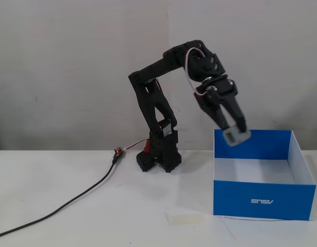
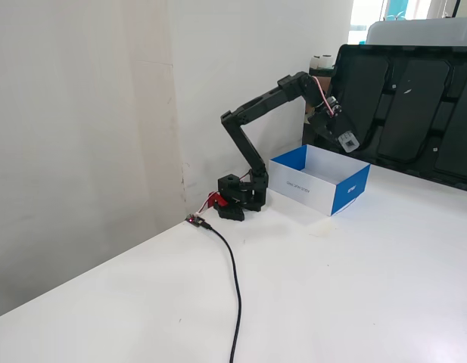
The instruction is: Pick the gray block and keep it in the box.
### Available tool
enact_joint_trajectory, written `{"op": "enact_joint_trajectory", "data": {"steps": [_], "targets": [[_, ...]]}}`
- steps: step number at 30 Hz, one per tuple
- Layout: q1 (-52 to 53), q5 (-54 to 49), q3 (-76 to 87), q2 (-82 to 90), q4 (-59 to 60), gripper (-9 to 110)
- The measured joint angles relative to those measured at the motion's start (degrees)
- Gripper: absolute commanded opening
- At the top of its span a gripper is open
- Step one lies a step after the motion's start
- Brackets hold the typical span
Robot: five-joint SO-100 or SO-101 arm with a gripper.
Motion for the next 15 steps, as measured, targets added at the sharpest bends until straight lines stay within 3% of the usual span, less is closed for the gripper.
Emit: {"op": "enact_joint_trajectory", "data": {"steps": [15], "targets": [[-17.23, 1.67, 0.88, -0.62, -2.81, 11]]}}
